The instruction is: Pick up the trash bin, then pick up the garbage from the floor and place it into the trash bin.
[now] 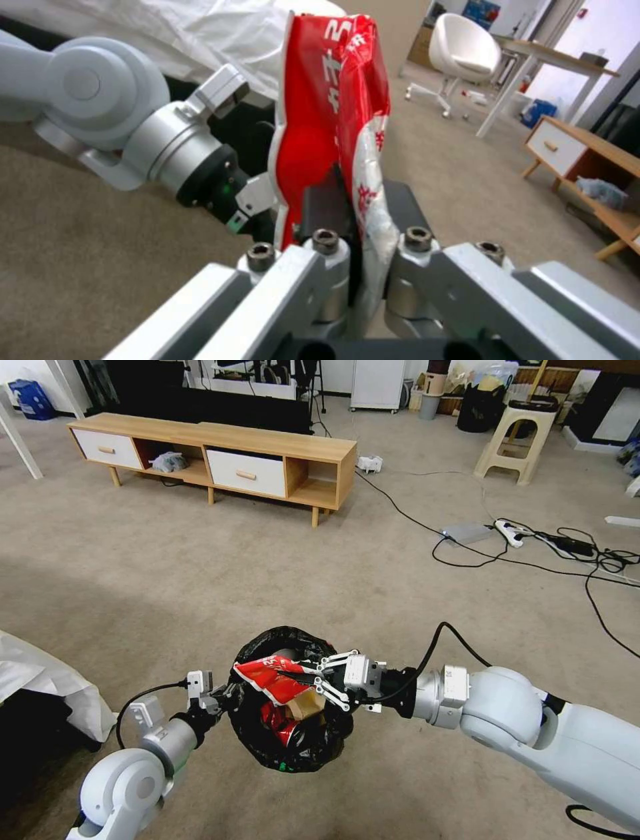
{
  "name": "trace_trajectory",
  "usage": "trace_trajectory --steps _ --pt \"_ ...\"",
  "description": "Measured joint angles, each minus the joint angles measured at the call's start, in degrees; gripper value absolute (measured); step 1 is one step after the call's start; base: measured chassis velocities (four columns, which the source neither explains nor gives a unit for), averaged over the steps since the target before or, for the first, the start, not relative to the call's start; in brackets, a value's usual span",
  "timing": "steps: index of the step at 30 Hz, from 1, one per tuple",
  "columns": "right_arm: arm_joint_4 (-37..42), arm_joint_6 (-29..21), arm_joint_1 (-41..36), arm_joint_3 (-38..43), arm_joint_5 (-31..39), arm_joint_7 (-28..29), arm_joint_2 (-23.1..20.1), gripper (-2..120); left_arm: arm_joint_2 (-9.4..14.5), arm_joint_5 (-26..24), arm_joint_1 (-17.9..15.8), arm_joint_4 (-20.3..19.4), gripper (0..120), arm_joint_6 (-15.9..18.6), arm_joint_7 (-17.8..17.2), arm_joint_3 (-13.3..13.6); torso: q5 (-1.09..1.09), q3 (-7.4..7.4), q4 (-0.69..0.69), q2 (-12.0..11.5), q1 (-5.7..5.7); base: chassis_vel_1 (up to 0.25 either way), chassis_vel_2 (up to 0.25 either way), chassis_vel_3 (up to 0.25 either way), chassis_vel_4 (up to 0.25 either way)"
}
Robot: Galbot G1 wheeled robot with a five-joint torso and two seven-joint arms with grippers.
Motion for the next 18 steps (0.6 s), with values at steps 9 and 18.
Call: trace_trajectory --steps 9,18 --pt "-1.0 -0.1 0.3 -0.8 -0.5 0.4 1.2 30 0.0 -0.3 0.5 -0.5 1 0.0 0.1 -0.4 0.0 0.0 0.0 0.0 0.0 0.0 0.0 0.0 0.0" --pt "-2.7 -0.6 0.5 -1.9 -1.4 1.4 3.0 64 0.7 -1.3 1.0 -0.9 1 0.0 0.3 -1.7 0.0 0.0 0.0 0.0 0.0 0.0 0.0 0.0 0.0"
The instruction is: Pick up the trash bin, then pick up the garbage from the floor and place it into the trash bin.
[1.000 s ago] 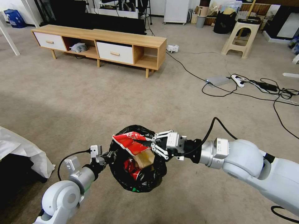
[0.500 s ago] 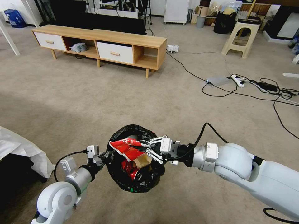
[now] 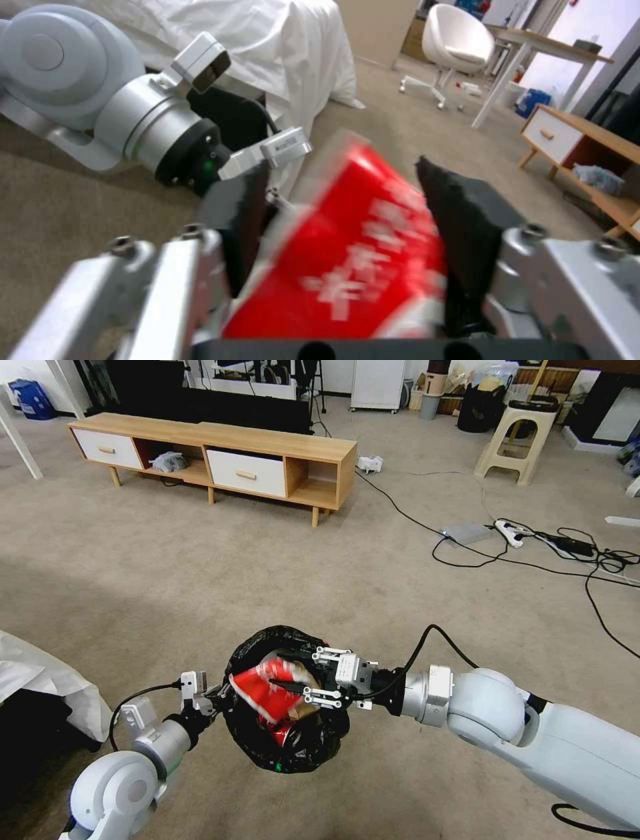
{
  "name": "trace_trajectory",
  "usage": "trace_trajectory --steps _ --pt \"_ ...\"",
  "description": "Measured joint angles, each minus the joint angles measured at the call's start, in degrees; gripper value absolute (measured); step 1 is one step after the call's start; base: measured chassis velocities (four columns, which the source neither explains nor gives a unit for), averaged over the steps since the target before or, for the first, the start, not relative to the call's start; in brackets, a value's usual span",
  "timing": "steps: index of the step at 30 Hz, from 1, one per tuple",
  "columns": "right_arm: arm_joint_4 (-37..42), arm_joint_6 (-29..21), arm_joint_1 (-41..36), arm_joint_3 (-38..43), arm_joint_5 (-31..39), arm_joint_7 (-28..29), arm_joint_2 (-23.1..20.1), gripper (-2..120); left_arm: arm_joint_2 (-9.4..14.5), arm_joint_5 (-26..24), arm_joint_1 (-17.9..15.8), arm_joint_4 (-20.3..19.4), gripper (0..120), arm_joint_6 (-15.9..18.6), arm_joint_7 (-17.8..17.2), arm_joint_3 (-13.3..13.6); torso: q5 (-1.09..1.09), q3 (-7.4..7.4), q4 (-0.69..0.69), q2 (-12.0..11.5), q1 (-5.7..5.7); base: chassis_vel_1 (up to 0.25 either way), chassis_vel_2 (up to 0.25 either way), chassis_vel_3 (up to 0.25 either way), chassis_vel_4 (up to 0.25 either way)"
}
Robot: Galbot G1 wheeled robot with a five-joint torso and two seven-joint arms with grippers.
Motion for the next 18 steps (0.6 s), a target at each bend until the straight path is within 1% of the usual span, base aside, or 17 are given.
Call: trace_trajectory --steps 1,2,3,4,5,6,8,9,10,18 --pt "-0.1 -0.1 0.1 -0.2 0.0 0.1 0.2 69 0.0 -0.1 0.0 0.0 1 0.0 0.0 -0.1 0.0 0.0 0.0 0.0 0.0 0.0 0.0 0.0 0.0" --pt "-0.1 -0.1 0.1 -0.2 0.0 0.1 0.2 69 0.0 -0.1 0.0 0.0 1 0.0 0.0 -0.1 0.0 0.0 0.0 0.0 0.0 0.0 0.0 0.0 0.0" --pt "-0.2 -0.3 0.1 -0.3 -0.1 0.1 0.3 74 0.0 -0.2 0.0 0.0 1 0.0 0.0 -0.2 0.0 0.0 0.0 0.0 0.0 0.0 0.0 0.0 0.0" --pt "-0.3 -0.3 0.1 -0.3 -0.1 0.1 0.4 82 0.0 -0.2 0.0 0.0 1 0.0 0.0 -0.2 0.0 0.0 0.0 0.0 0.0 0.0 0.0 0.0 0.0" --pt "-0.4 -0.3 0.1 -0.3 -0.1 0.2 0.4 85 0.0 -0.2 0.0 0.0 1 0.0 0.0 -0.2 0.0 0.0 0.0 0.0 0.0 0.0 0.0 0.0 0.0" --pt "-0.4 -0.3 0.1 -0.3 -0.1 0.2 0.4 85 0.0 -0.2 0.0 0.0 1 0.0 0.0 -0.2 0.0 0.0 0.0 0.0 0.0 0.0 0.0 0.0 0.0" --pt "-0.4 -0.3 0.0 -0.3 -0.1 0.2 0.1 94 0.0 -0.3 0.0 0.2 1 0.0 0.1 -0.2 0.0 0.0 0.0 0.0 0.0 0.0 0.0 0.0 0.0" --pt "-0.4 -0.3 0.0 -0.3 -0.1 0.2 0.1 94 0.0 -0.3 0.0 0.2 1 0.0 0.1 -0.2 0.0 0.0 0.0 0.0 0.0 0.0 0.0 0.0 0.0" --pt "-0.3 -0.3 0.0 -0.1 -0.1 0.2 -0.1 98 0.0 -0.3 -0.1 0.2 1 0.0 0.1 -0.2 0.0 0.0 0.0 0.0 0.0 0.0 0.0 0.0 0.0" --pt "0.1 0.2 -0.2 0.5 -0.1 0.0 -0.9 100 -0.2 -0.4 -0.3 0.4 1 0.0 0.1 -0.2 0.0 0.0 0.0 0.0 0.0 0.0 0.0 0.0 0.0"
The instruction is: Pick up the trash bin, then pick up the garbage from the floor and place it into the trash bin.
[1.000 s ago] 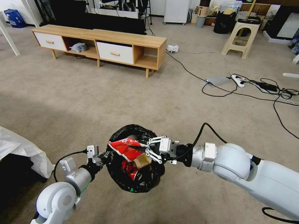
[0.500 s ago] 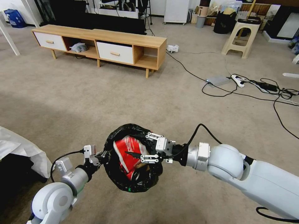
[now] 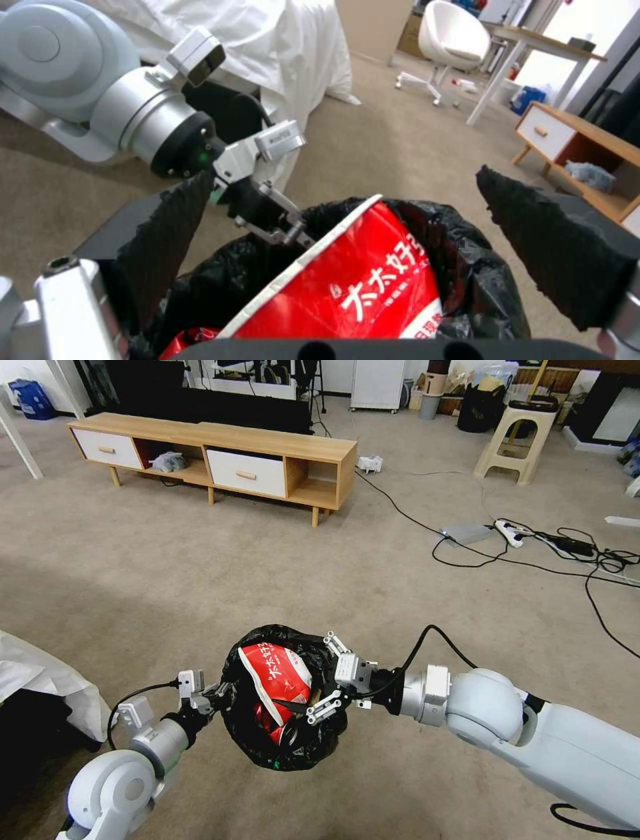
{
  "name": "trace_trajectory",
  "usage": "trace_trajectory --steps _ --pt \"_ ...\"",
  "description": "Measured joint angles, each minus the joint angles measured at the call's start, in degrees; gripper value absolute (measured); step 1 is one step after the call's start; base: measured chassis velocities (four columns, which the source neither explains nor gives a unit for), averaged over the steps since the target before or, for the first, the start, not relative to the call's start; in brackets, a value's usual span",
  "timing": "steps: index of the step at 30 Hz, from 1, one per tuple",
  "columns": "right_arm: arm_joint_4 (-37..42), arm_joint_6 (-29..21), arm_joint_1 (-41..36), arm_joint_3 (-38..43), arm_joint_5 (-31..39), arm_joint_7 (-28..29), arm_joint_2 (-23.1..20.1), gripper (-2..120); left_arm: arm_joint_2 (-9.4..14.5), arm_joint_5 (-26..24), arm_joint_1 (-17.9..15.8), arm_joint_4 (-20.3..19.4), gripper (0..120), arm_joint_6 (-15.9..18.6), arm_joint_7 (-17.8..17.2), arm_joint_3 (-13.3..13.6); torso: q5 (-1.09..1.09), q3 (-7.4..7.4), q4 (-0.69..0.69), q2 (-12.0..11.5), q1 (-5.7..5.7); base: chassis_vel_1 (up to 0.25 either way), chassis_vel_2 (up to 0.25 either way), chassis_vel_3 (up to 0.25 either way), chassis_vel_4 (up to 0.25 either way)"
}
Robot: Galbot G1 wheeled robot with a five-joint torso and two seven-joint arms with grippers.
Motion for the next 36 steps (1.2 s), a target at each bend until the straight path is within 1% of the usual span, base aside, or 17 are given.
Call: trace_trajectory --steps 11,14,16,20,21,22,23,24,26,30,33,35,36 --pt "1.7 1.6 -0.3 2.0 0.5 -0.9 -1.6 100 -0.6 0.3 0.3 0.2 1 0.0 -0.2 0.0 0.01 0.0 0.0 0.0 0.0 0.0 0.0 0.0 0.0" --pt "2.6 2.0 -0.5 3.4 1.2 -1.5 -2.5 100 -0.6 0.4 0.3 0.3 1 0.0 -0.2 0.0 0.0 0.0 0.0 0.0 0.0 0.0 0.0 0.0 0.0" --pt "4.2 2.5 -1.3 6.5 2.6 -2.5 -4.6 100 -0.6 0.4 0.3 0.4 1 0.2 -0.4 0.2 0.0 0.0 0.0 0.0 0.0 0.0 0.0 0.0 0.0" --pt "5.0 2.8 -2.0 7.9 3.1 -2.7 -6.0 100 -0.7 0.5 0.4 0.3 1 0.2 -0.4 0.2 0.0 0.0 -0.01 0.0 0.0 0.0 0.0 0.0 0.0" --pt "5.3 3.2 -2.3 8.4 3.1 -2.8 -6.7 100 -0.9 0.7 0.7 0.0 1 0.2 -0.4 0.0 0.0 0.0 -0.03 0.0 0.0 0.0 0.0 0.0 0.0" --pt "5.4 3.7 -2.4 8.7 3.0 -3.0 -6.8 100 -1.2 1.0 1.5 -0.6 1 0.2 -0.4 -0.8 0.0 0.0 -0.01 0.0 0.0 0.0 0.0 0.0 0.0" --pt "5.4 3.7 -2.4 8.7 3.0 -3.0 -6.8 100 -1.2 1.0 1.5 -0.6 1 0.2 -0.4 -0.8 0.0 0.0 -0.01 0.0 0.0 0.0 0.0 0.0 0.0" --pt "5.5 3.9 -2.9 9.1 2.7 -3.1 -6.9 100 -1.4 1.2 2.0 -1.0 1 0.2 -0.4 -1.3 0.01 0.0 0.03 0.0 0.0 0.0 0.0 0.0 0.0" --pt "5.7 4.0 -3.4 9.5 2.6 -3.0 -7.0 100 -1.4 1.3 2.2 -1.2 1 0.2 -0.4 -1.6 0.01 0.0 0.03 0.0 0.0 0.0 0.0 0.0 0.0" --pt "6.3 4.0 -5.5 12.5 2.1 -2.4 -7.7 100 -1.3 1.3 2.7 -1.7 1 0.1 -0.4 -2.1 0.01 0.0 -0.01 0.0 0.0 0.0 0.0 0.0 0.0" --pt "6.3 4.0 -5.7 13.1 2.1 -2.2 -7.8 100 -1.3 1.3 2.8 -1.7 1 0.0 -0.4 -2.1 0.01 0.0 0.0 0.0 0.0 0.0 0.0 0.0 0.0" --pt "6.2 4.0 -8.4 17.8 2.4 -1.5 -8.8 100 -1.4 1.3 3.0 -2.0 1 -0.1 -0.4 -2.4 0.0 0.0 0.02 0.0 0.0 0.0 0.0 0.0 0.0" --pt "6.2 4.0 -8.4 17.8 2.4 -1.5 -8.8 100 -1.4 1.3 3.0 -2.0 1 -0.1 -0.4 -2.4 0.0 0.0 0.02 0.0 0.0 0.0 0.0 0.0 0.0"
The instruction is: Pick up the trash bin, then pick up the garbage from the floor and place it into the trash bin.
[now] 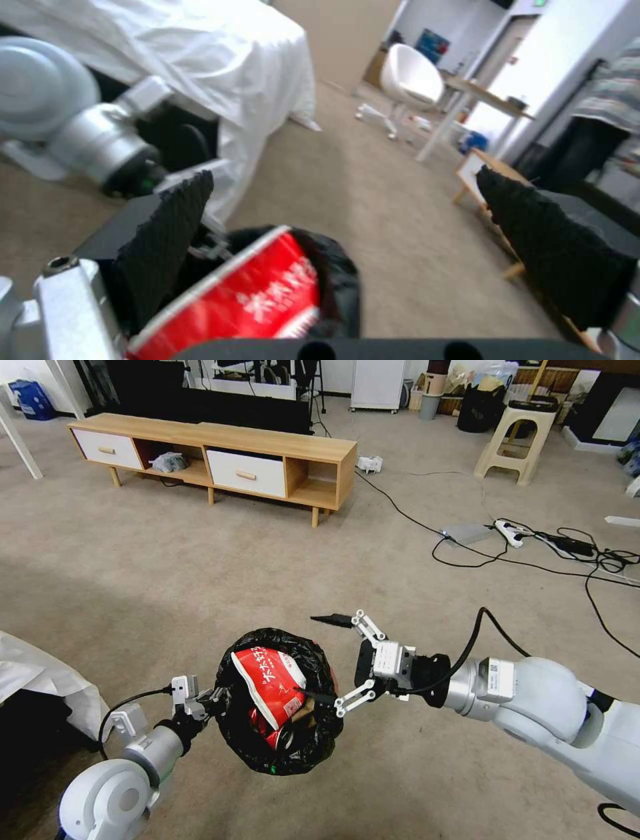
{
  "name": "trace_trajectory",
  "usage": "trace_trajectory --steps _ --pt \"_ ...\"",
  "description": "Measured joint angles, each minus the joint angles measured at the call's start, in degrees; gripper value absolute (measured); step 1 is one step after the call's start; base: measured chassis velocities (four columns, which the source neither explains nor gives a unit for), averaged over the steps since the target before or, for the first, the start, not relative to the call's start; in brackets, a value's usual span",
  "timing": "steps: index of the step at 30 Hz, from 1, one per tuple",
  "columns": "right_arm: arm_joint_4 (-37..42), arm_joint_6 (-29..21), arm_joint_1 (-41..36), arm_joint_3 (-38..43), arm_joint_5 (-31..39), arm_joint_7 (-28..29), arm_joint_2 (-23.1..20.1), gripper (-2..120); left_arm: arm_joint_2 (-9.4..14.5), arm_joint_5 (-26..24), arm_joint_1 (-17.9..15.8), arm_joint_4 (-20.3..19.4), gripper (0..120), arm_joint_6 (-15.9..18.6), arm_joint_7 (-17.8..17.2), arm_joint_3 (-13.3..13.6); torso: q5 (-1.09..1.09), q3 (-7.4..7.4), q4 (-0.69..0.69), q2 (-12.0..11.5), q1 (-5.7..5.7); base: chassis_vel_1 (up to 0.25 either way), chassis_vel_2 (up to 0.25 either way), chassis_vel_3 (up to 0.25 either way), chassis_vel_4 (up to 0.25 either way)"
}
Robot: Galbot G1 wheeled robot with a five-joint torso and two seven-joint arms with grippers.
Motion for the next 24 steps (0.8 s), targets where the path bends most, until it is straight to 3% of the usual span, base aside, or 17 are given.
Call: trace_trajectory --steps 5,9,10,12,13,15,21,24 --pt "-0.3 0.5 -6.4 7.2 0.0 0.0 -1.3 100 0.0 0.0 0.4 -0.4 1 -0.1 0.0 -0.2 0.01 0.0 -0.03 0.0 0.0 0.0 0.0 0.0 0.0" --pt "-0.5 1.3 -21.7 25.6 -0.8 0.1 -3.3 100 0.1 0.1 0.7 -1.1 1 -0.1 0.1 -0.5 0.01 0.0 -0.02 0.0 0.0 0.0 0.0 0.0 0.0" --pt "-0.5 1.3 -21.7 25.6 -0.8 0.1 -3.3 100 0.1 0.1 0.7 -1.1 1 -0.1 0.1 -0.5 0.01 0.0 -0.02 0.0 0.0 0.0 0.0 0.0 0.0" --pt "-0.3 1.8 -31.8 35.9 -1.9 0.1 -3.1 100 0.0 0.1 0.7 -1.3 1 -0.1 0.1 -0.5 0.02 0.0 -0.02 0.0 0.0 0.0 0.0 0.0 0.0" --pt "-0.3 1.8 -31.8 35.9 -1.9 0.1 -3.1 100 0.0 0.1 0.7 -1.3 1 -0.1 0.1 -0.5 0.02 0.0 -0.02 0.0 0.0 0.0 0.0 0.0 0.0" --pt "0.1 2.1 -39.8 44.7 -3.1 0.1 -2.1 100 0.0 0.1 0.8 -1.4 1 -0.2 0.1 -0.3 0.01 0.0 -0.02 0.0 0.0 0.0 0.0 0.0 0.0" --pt "0.6 2.6 -48.2 54.2 -4.8 0.7 1.2 100 0.1 0.1 0.8 -1.4 1 -0.2 0.2 -0.2 0.01 -0.01 -0.01 0.0 0.0 0.0 0.0 0.0 0.0" --pt "1.1 2.7 -54.6 60.5 -6.3 1.5 5.6 100 0.3 0.1 0.9 -1.4 1 -0.3 0.3 -0.2 0.02 -0.01 -0.03 0.0 0.0 0.0 0.0 0.0 0.0"
